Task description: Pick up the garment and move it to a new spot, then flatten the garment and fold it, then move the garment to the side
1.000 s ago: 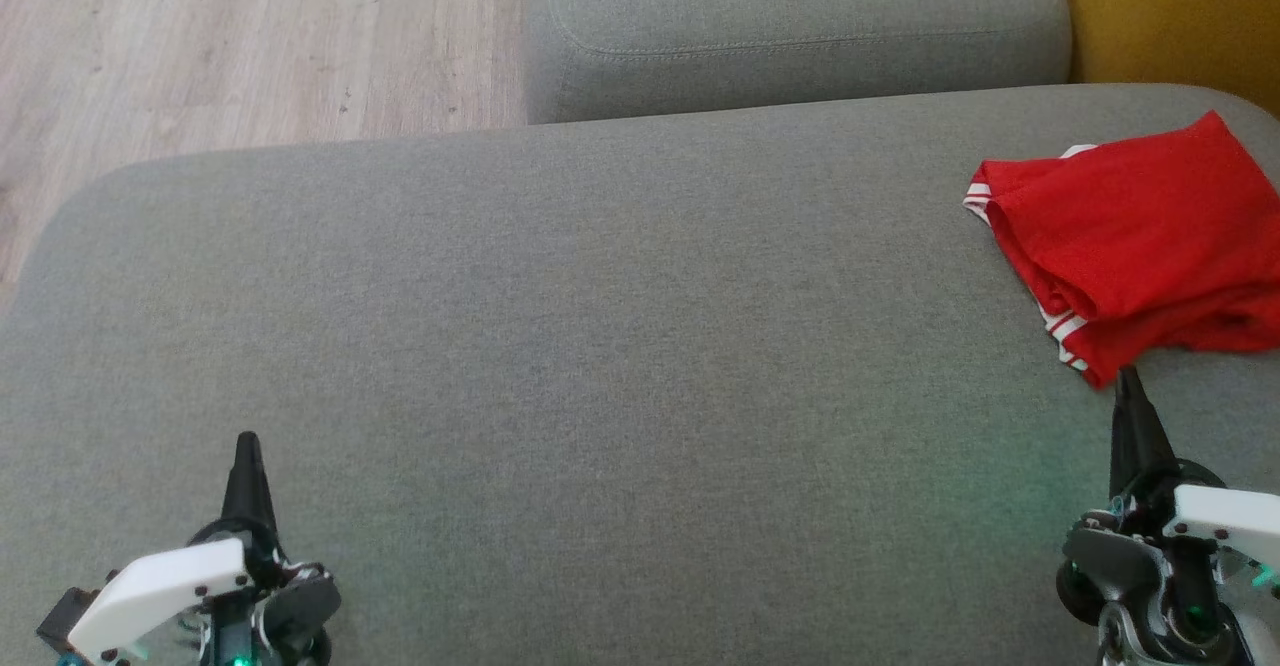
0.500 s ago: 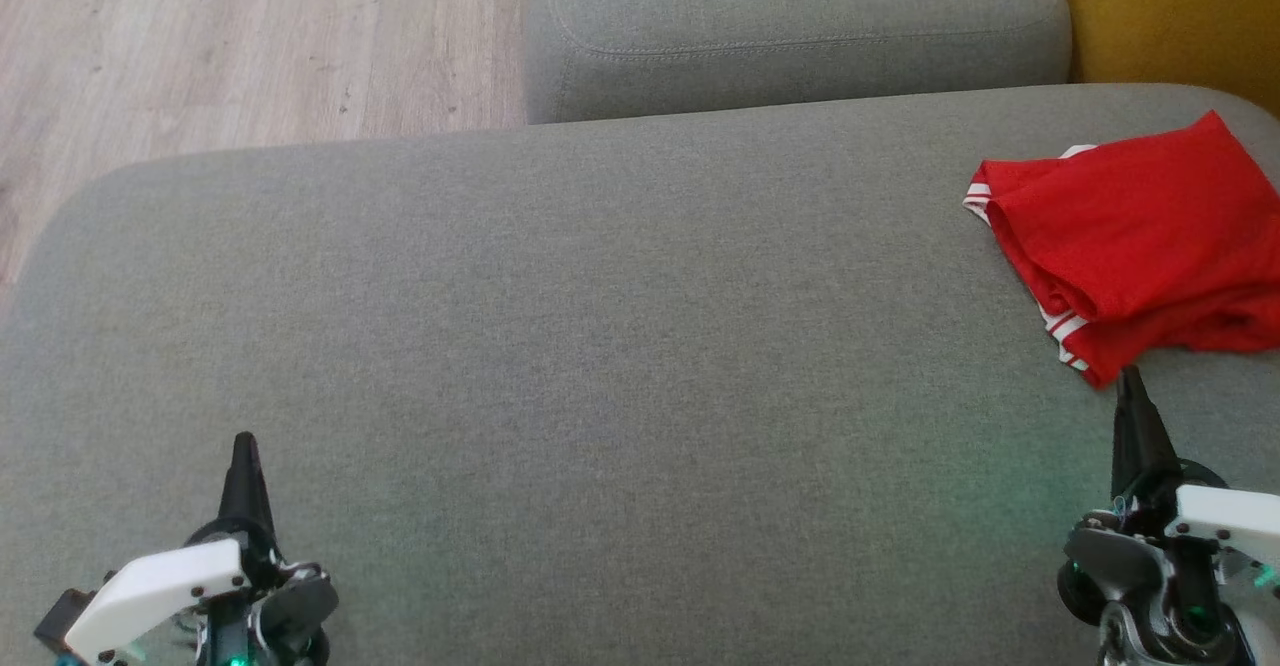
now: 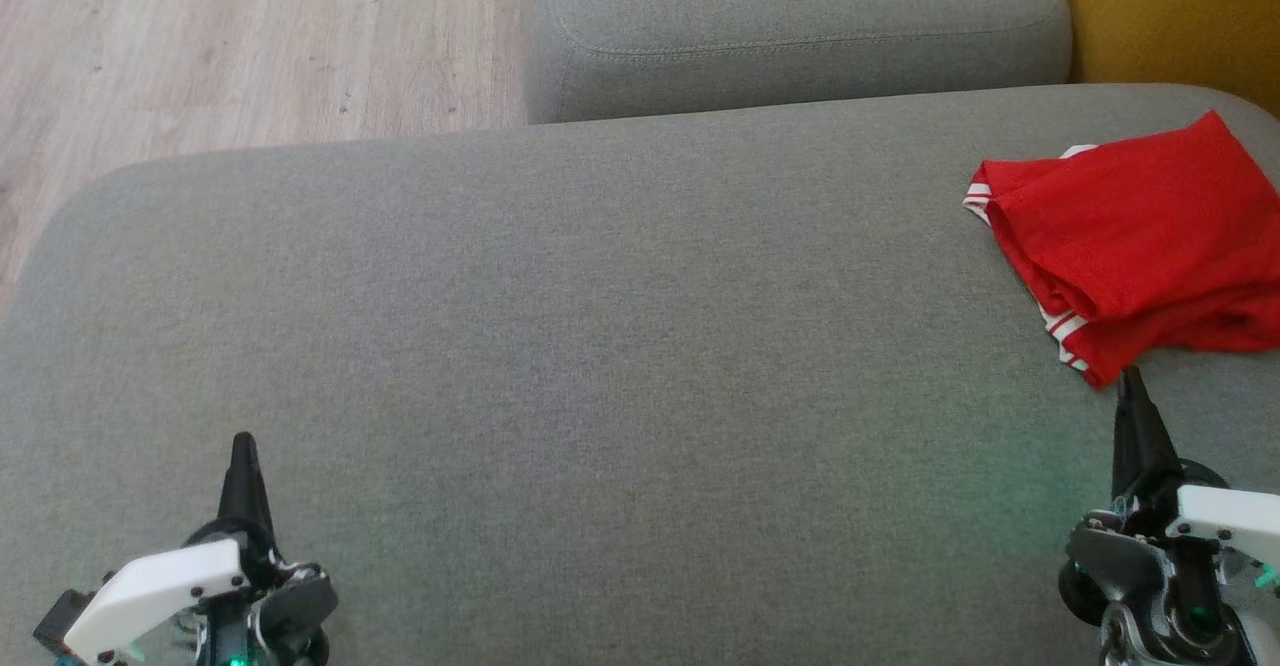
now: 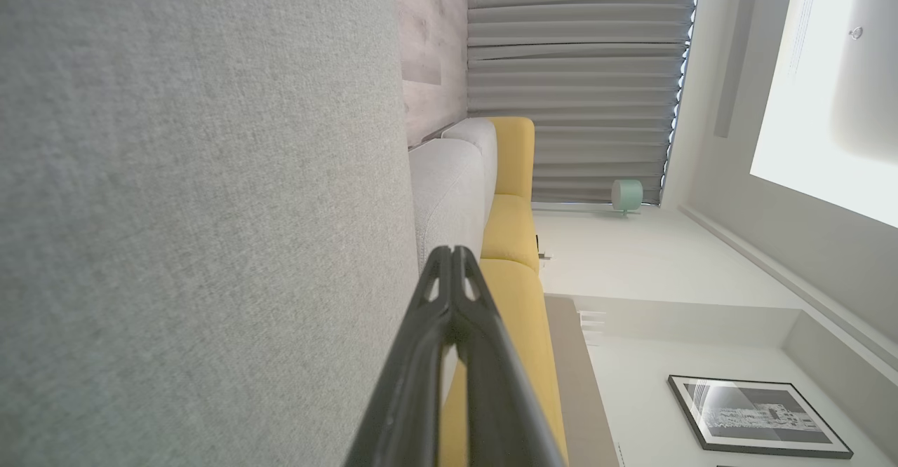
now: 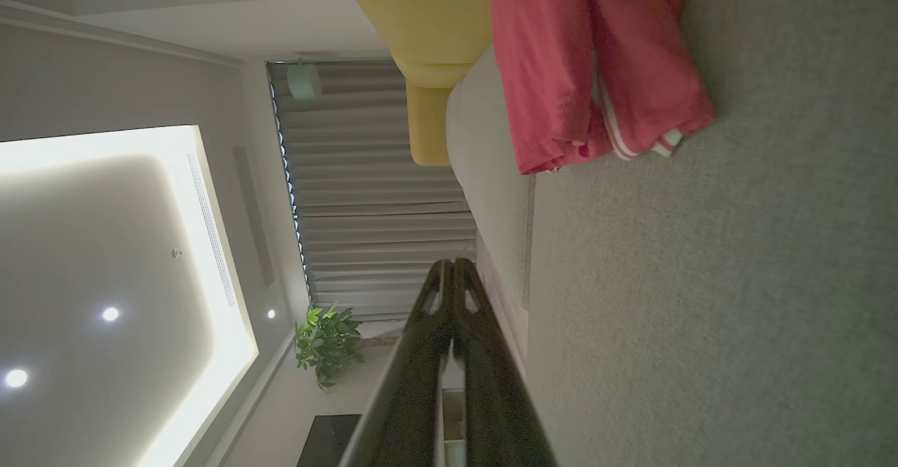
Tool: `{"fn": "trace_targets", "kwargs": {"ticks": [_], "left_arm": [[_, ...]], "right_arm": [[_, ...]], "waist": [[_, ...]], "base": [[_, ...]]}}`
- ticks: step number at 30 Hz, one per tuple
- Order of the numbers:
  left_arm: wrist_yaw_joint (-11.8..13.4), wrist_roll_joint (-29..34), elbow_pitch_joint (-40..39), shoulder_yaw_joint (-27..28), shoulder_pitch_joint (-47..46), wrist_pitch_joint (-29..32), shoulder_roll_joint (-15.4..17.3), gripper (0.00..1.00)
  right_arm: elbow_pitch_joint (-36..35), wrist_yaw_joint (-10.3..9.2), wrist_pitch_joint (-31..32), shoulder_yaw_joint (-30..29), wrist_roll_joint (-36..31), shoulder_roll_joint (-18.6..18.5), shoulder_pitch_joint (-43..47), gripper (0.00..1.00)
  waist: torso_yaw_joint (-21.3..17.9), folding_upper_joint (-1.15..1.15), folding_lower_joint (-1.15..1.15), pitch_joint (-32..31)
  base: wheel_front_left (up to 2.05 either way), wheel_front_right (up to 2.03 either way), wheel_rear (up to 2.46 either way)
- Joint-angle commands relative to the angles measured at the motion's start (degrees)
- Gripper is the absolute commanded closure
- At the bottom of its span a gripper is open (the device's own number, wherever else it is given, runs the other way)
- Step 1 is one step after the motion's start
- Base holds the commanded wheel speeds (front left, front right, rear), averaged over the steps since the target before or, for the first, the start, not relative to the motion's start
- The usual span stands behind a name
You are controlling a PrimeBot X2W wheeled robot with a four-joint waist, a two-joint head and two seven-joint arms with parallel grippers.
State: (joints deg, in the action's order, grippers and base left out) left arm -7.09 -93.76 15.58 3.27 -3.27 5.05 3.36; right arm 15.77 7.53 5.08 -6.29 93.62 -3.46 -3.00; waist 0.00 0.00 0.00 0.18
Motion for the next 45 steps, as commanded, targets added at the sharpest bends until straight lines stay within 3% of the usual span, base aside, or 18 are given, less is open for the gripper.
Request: {"fn": "trace_targets", "kwargs": {"ticks": [1, 45], "left_arm": [[-0.40, 0.49, -1.60, 1.92, -2.80, 0.37, 0.49, 1.00], [-0.40, 0.99, -1.57, 2.52, -2.86, 0.85, 0.07, 1.00]], "right_arm": [[-1.82, -0.04, 0.43, 0.98, -0.45, -0.31, -3.07, 1.00], [-1.78, -0.04, 0.88, 0.42, -0.92, 0.08, -3.12, 1.00]], "waist": [[0.00, 0.00, 0.00, 0.00], [0.00, 0.00, 0.00, 0.00]], "base": [[0.00, 0.00, 0.00], [0.00, 0.00, 0.00]]}}
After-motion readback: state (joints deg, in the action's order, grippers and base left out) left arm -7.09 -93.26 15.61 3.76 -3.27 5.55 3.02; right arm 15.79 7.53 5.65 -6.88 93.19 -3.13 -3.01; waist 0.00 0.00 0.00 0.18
